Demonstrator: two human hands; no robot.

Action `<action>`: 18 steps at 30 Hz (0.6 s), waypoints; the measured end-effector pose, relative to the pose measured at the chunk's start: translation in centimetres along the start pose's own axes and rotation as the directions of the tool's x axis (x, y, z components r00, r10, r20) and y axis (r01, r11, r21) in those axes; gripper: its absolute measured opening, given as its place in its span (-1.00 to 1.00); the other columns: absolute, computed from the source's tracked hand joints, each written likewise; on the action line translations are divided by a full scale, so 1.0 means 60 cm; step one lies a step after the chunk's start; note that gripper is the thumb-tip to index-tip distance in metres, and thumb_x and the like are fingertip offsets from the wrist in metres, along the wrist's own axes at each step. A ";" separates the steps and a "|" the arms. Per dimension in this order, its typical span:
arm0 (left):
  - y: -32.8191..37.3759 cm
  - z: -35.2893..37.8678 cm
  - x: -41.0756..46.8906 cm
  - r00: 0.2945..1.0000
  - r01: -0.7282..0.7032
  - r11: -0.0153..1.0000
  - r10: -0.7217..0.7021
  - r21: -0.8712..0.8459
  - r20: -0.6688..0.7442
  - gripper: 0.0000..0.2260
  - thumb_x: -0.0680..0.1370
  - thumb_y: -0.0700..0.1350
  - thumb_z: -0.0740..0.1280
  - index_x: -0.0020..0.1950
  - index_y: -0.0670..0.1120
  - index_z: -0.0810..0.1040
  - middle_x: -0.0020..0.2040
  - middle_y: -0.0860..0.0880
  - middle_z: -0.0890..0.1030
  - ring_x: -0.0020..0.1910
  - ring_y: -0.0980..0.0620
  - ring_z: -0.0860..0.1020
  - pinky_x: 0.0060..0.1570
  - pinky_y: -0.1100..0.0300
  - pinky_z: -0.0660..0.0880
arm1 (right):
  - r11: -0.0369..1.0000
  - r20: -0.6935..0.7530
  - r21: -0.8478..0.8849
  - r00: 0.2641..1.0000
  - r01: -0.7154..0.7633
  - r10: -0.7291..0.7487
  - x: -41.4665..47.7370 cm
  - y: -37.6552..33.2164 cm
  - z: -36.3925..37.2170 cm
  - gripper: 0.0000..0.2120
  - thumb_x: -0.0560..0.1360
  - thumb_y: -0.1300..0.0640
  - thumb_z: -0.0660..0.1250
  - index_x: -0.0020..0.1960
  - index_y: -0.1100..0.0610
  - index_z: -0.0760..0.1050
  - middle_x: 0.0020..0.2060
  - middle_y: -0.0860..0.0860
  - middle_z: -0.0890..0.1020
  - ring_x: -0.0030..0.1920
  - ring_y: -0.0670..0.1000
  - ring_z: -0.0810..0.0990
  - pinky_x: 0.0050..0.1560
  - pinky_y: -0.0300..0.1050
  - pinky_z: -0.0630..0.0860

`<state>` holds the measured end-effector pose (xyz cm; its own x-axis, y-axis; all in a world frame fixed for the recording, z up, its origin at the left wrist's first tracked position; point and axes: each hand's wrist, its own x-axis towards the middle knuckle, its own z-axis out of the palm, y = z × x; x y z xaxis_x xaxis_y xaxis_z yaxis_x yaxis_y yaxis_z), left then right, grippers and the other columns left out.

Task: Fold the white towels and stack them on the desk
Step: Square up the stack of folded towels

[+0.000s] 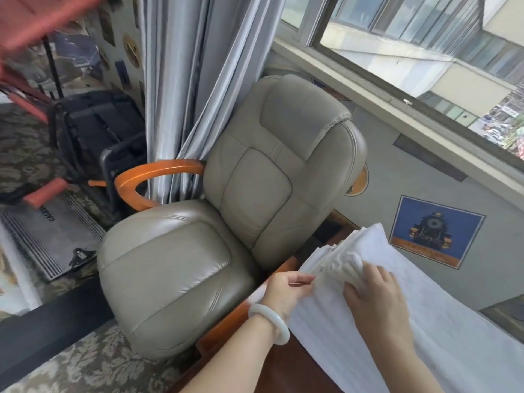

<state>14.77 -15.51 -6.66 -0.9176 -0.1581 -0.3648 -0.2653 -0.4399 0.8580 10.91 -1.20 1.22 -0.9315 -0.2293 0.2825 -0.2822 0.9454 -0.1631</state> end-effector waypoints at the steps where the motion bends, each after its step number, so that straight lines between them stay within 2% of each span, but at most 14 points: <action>1: -0.001 0.000 0.001 1.000 -0.010 1.000 0.010 0.002 0.000 -0.82 0.53 -0.31 0.40 0.11 -0.18 0.65 -0.02 -0.02 0.71 -0.06 0.24 0.65 -0.10 0.46 0.50 | 0.999 0.012 -0.043 0.999 0.033 -0.032 -0.005 -0.002 0.003 -0.70 0.34 0.28 0.49 0.06 0.21 0.54 -0.10 0.10 0.59 -0.15 0.09 0.38 -0.16 -0.04 0.32; 3: 0.004 0.002 -0.001 1.000 -0.014 0.999 0.012 -0.044 -0.025 -0.79 0.54 -0.40 0.33 0.13 -0.23 0.62 0.04 -0.14 0.69 0.00 0.06 0.66 0.02 0.32 0.56 | 0.987 0.062 -0.143 0.996 0.069 -0.060 -0.028 -0.010 0.022 -0.49 0.31 0.19 0.54 0.23 0.16 0.53 0.04 0.09 0.59 -0.03 0.16 0.47 -0.08 0.06 0.39; 4: 0.003 0.002 0.002 0.997 0.004 0.996 -0.010 -0.087 -0.071 -0.79 0.55 -0.44 0.27 0.10 -0.24 0.60 0.02 -0.19 0.67 -0.02 0.00 0.65 0.02 0.26 0.59 | 0.982 0.075 -0.178 0.996 0.067 -0.054 -0.040 -0.015 0.032 -0.34 0.29 0.10 0.57 0.34 0.13 0.47 0.15 0.09 0.56 0.07 0.17 0.48 -0.01 0.11 0.41; 6: -0.007 -0.005 0.011 0.976 0.066 0.990 -0.090 -0.128 -0.196 -0.73 0.57 -0.44 0.14 0.03 -0.19 0.57 -0.04 -0.15 0.64 -0.10 0.00 0.63 0.03 0.18 0.61 | 0.973 0.086 -0.225 0.996 0.051 -0.032 -0.055 -0.022 0.048 -0.08 0.23 -0.08 0.61 0.48 0.12 0.32 0.33 0.12 0.45 0.21 0.19 0.43 0.08 0.15 0.38; 8: -0.029 -0.017 0.022 0.944 0.112 0.993 -0.121 -0.049 -0.306 -0.68 0.55 -0.40 0.12 -0.03 -0.07 0.57 -0.04 -0.08 0.63 -0.06 0.03 0.63 0.14 0.10 0.58 | 0.958 0.072 -0.285 0.997 0.022 -0.001 -0.058 -0.022 0.058 0.07 0.17 -0.16 0.62 0.52 0.15 0.22 0.38 0.16 0.37 0.23 0.21 0.38 0.09 0.13 0.29; 9: -0.039 -0.022 0.024 0.943 0.121 0.992 -0.121 -0.020 -0.309 -0.66 0.52 -0.40 0.14 -0.05 -0.01 0.57 -0.02 -0.06 0.64 -0.02 0.03 0.63 0.18 0.07 0.57 | 0.951 0.061 -0.310 0.998 0.011 0.008 -0.056 -0.023 0.061 0.10 0.17 -0.17 0.62 0.53 0.16 0.18 0.38 0.18 0.35 0.22 0.22 0.36 0.10 0.12 0.25; 11: -0.048 -0.022 0.018 0.959 0.139 0.990 -0.138 -0.012 -0.247 -0.63 0.50 -0.43 0.15 -0.05 0.00 0.57 0.02 -0.07 0.64 0.00 0.04 0.63 0.18 0.07 0.56 | 0.935 0.070 -0.355 0.997 -0.002 0.029 -0.047 -0.030 0.062 0.08 0.25 -0.20 0.56 0.56 0.16 0.09 0.41 0.18 0.31 0.26 0.21 0.33 0.14 0.11 0.24; 13: -0.046 -0.018 0.007 0.971 0.150 0.988 -0.156 -0.046 -0.179 -0.63 0.52 -0.49 0.12 0.07 -0.13 0.57 0.00 -0.07 0.60 -0.05 0.06 0.61 0.12 0.16 0.58 | 0.929 0.095 -0.370 0.993 -0.029 0.069 -0.038 -0.039 0.054 -0.03 0.39 -0.15 0.47 0.57 0.16 0.01 0.45 0.17 0.27 0.32 0.21 0.29 0.23 0.12 0.25; 15: -0.048 -0.016 0.004 0.976 0.136 0.983 -0.154 -0.120 -0.152 -0.64 0.52 -0.53 0.11 0.16 -0.24 0.55 -0.03 -0.07 0.56 -0.09 0.03 0.60 0.07 0.20 0.60 | 0.955 0.055 -0.287 0.994 -0.077 0.097 -0.026 -0.039 0.040 -0.18 0.44 0.03 0.44 0.54 0.20 0.09 0.39 0.21 0.36 0.28 0.24 0.31 0.25 0.17 0.24; 17: -0.048 -0.018 0.006 0.971 0.130 0.971 -0.165 -0.200 -0.171 -0.66 0.51 -0.55 0.11 0.11 -0.27 0.55 -0.06 -0.09 0.53 -0.14 0.00 0.59 0.00 0.21 0.61 | 0.976 -0.051 -0.192 0.994 -0.106 0.097 -0.020 -0.029 0.031 -0.25 0.41 0.16 0.45 0.49 0.25 0.17 0.28 0.27 0.45 0.19 0.24 0.32 0.17 0.18 0.21; 18: -0.050 -0.020 0.008 0.959 0.143 0.961 -0.194 -0.236 -0.209 -0.67 0.52 -0.55 0.11 0.07 -0.26 0.55 -0.07 -0.10 0.51 -0.17 0.00 0.58 -0.05 0.23 0.61 | 0.977 -0.070 -0.194 0.994 -0.093 0.080 -0.023 -0.025 0.032 -0.23 0.39 0.16 0.48 0.48 0.25 0.17 0.27 0.28 0.45 0.17 0.23 0.32 0.13 0.17 0.20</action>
<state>15.48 -15.35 -9.82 -0.7662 -0.2505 -0.5917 -0.3164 -0.6544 0.6868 12.20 -2.75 -0.74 -0.9329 -0.1357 0.3337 -0.1448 0.9895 -0.0023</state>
